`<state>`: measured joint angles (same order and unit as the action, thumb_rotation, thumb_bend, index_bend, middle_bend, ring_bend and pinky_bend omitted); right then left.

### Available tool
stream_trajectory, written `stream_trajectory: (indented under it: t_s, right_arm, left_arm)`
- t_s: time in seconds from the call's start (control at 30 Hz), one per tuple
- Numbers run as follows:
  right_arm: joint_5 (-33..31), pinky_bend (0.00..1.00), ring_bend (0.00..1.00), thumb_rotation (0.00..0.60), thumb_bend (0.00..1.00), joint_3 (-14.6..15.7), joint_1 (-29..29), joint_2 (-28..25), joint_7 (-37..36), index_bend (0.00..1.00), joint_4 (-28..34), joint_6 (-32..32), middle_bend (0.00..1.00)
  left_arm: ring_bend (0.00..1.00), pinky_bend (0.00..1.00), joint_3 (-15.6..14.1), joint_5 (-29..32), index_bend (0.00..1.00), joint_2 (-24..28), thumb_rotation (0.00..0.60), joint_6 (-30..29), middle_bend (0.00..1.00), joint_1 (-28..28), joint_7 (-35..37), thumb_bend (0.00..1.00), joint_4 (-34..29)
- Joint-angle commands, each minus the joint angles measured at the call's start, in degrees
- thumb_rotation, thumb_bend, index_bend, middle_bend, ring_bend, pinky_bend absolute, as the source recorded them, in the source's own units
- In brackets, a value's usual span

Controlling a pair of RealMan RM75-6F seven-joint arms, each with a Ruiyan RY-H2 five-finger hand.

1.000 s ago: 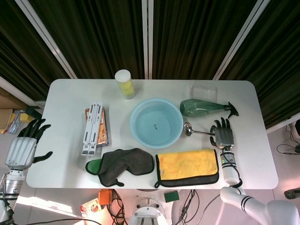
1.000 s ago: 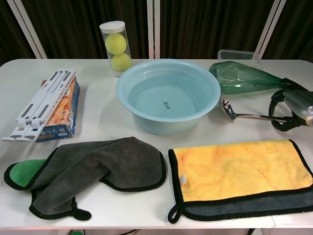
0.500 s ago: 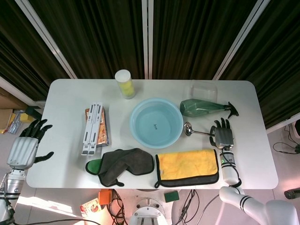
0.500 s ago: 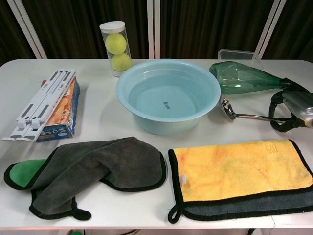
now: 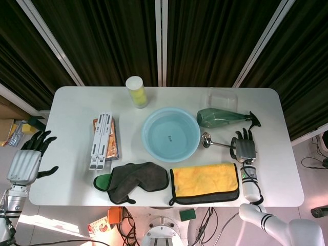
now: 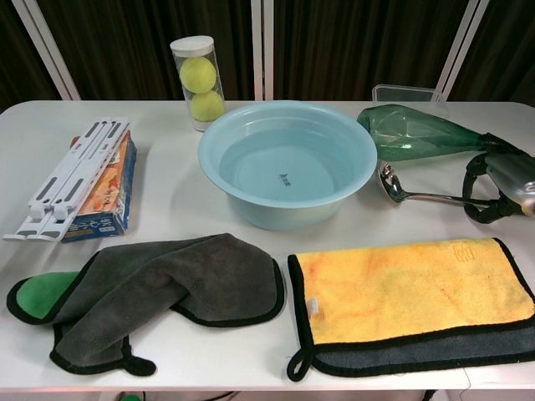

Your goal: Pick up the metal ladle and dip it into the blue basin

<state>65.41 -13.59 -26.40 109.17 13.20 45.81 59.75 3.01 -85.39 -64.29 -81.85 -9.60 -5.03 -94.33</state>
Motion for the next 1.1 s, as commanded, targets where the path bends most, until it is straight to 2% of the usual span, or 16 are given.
stream_trajectory:
  t_s: [0.03,0.3,0.4,0.47,0.67,0.93,1.03,1.1]
  right_arm:
    - [0.4,0.00,0.00,0.600,0.46,-0.1,0.3,0.1,-0.8,0.65,-0.1,0.9,0.19]
    - [2.1,0.02,0.02,0.600,0.52,0.0,1.8,0.0,-5.3,0.77,-0.4,3.8,0.27]
    - [3.0,0.17,0.09,0.600,0.55,0.1,2.7,-0.3,-8.3,0.79,0.4,5.4,0.33]
    - [3.4,0.23,0.13,0.600,0.57,0.1,3.4,-0.7,-10.1,0.79,1.2,6.2,0.36]
    - [3.1,0.29,0.22,0.600,0.59,-0.3,5.1,-3.6,-12.9,0.79,6.3,6.7,0.41]
    - [3.5,0.35,0.23,0.600,0.59,-0.9,7.1,-8.6,-15.4,0.80,16.0,8.7,0.42]
    - [3.3,0.39,0.24,0.600,0.60,-1.4,7.8,-10.7,-15.7,0.80,20.2,9.4,0.43]
    - [3.2,0.45,0.27,0.600,0.60,-1.5,8.2,-12.3,-16.0,0.79,23.3,9.6,0.43]
  left_arm:
    - [0.06,0.24,0.0,0.3,0.20,0.0,0.600,0.3,0.11,-0.1,-0.2,0.07,-0.2]
    - [0.06,0.24,-0.2,1.0,0.20,0.2,0.600,1.4,0.12,-0.3,-0.7,0.07,-0.7]
    - [0.06,0.24,-0.2,1.0,0.20,0.2,0.600,1.6,0.12,-0.4,-0.8,0.07,-0.8]
    - [0.06,0.24,-0.2,1.0,0.20,0.1,0.600,1.6,0.12,-0.5,-0.8,0.07,-0.7]
    - [0.06,0.24,-0.3,1.0,0.20,0.1,0.600,1.8,0.12,-0.6,-0.7,0.07,-0.7]
    - [0.06,0.24,-0.4,0.6,0.20,0.0,0.600,1.6,0.12,-0.6,-0.8,0.07,-0.7]
    - [0.06,0.24,-0.5,0.5,0.20,0.0,0.600,1.6,0.12,-0.6,-0.9,0.07,-0.8]
    - [0.06,0.24,-0.5,0.4,0.20,-0.1,0.600,1.4,0.12,-0.5,-0.9,0.07,-0.8]
